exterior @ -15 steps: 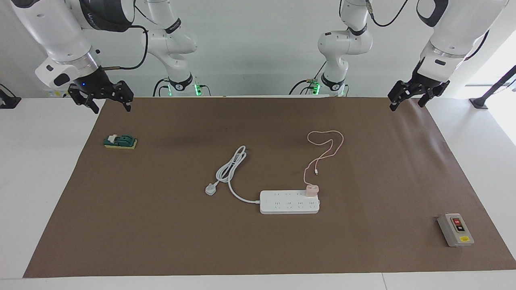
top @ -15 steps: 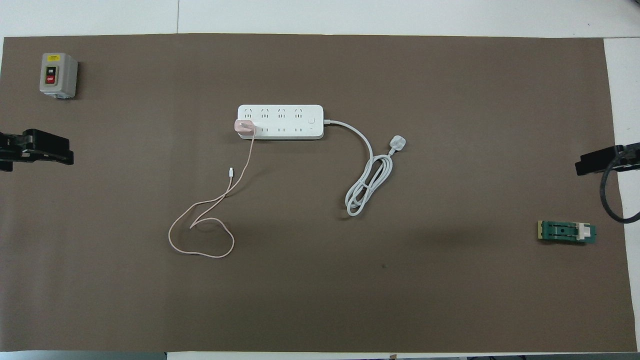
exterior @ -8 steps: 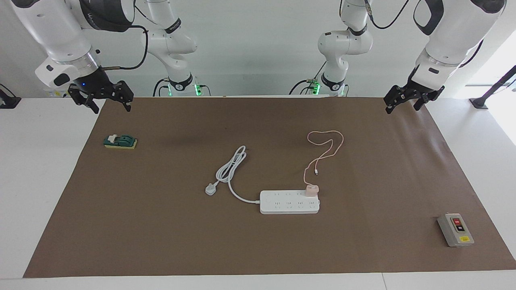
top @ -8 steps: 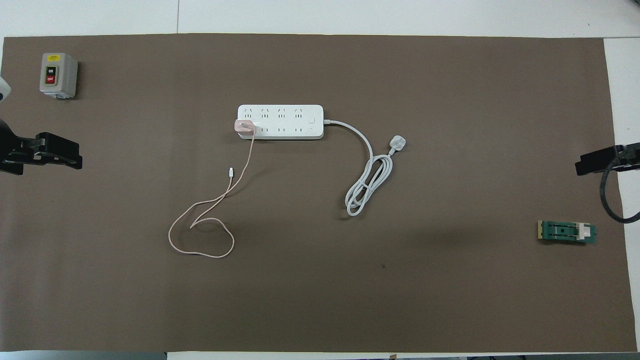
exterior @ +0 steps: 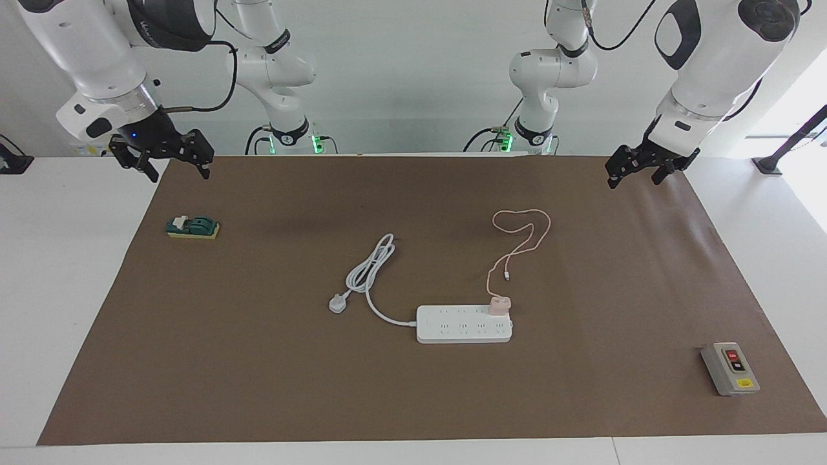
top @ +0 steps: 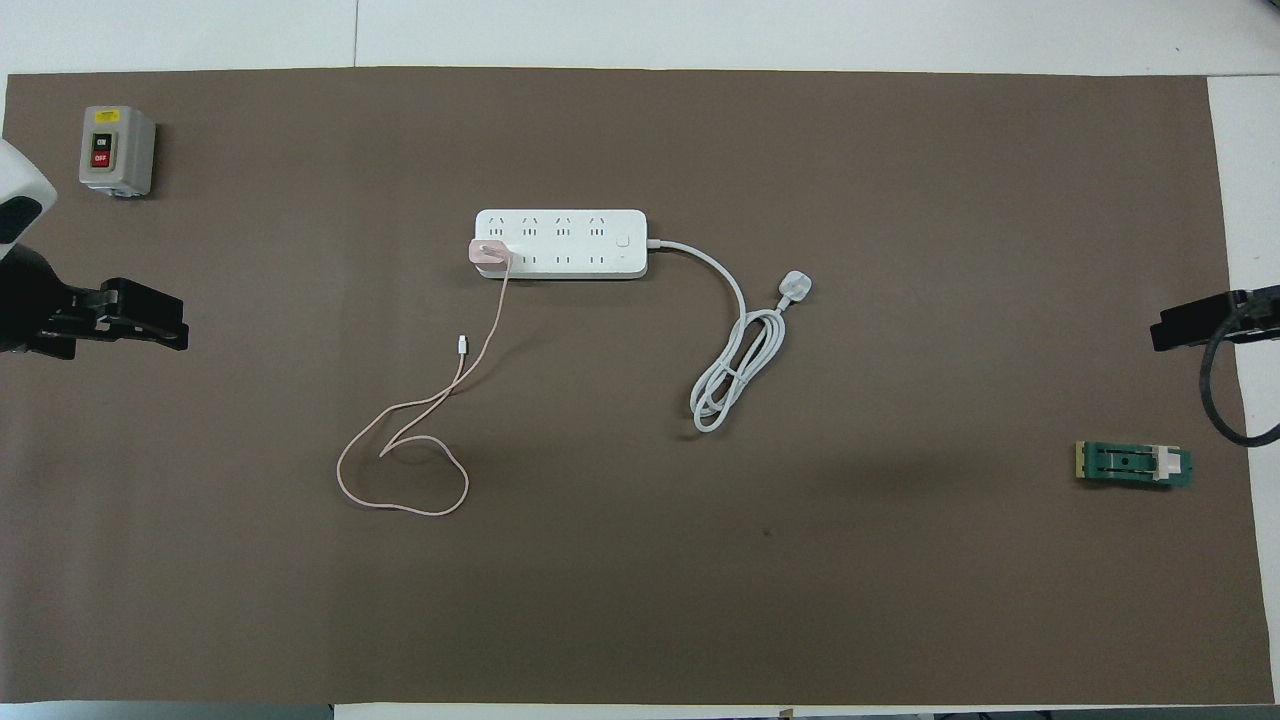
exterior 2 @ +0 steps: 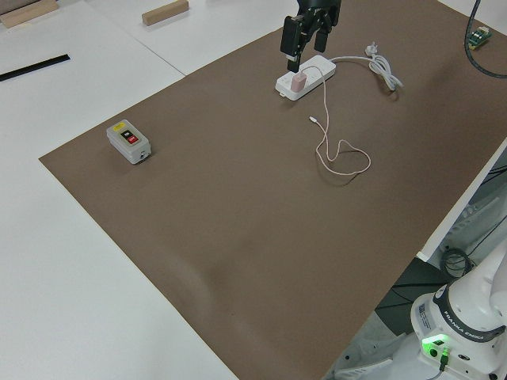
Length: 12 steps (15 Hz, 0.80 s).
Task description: Plug charger into power strip
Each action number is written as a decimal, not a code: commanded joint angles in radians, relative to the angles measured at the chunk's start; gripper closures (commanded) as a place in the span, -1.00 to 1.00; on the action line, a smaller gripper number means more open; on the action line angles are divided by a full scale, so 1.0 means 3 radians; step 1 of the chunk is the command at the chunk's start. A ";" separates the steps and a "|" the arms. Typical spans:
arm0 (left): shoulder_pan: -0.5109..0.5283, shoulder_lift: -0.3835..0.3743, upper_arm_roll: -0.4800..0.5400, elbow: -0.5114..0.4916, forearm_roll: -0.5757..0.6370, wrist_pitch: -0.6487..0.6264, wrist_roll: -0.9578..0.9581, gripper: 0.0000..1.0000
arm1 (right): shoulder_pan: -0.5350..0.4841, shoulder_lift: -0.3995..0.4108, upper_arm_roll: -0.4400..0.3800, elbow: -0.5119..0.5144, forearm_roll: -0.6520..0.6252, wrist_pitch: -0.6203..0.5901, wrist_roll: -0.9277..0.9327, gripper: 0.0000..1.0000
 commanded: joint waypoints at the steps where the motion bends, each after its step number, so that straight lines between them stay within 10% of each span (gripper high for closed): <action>1: -0.0037 -0.0087 0.0011 -0.0086 -0.0114 -0.0021 0.0142 -1.00 | -0.0051 -0.0057 0.0034 -0.0035 0.0050 -0.0030 0.0023 -1.00; 12: -0.0037 -0.0092 0.0011 -0.0076 -0.0155 -0.0016 0.0465 -1.00 | -0.0051 -0.0057 0.0034 -0.0035 0.0050 -0.0030 0.0023 -1.00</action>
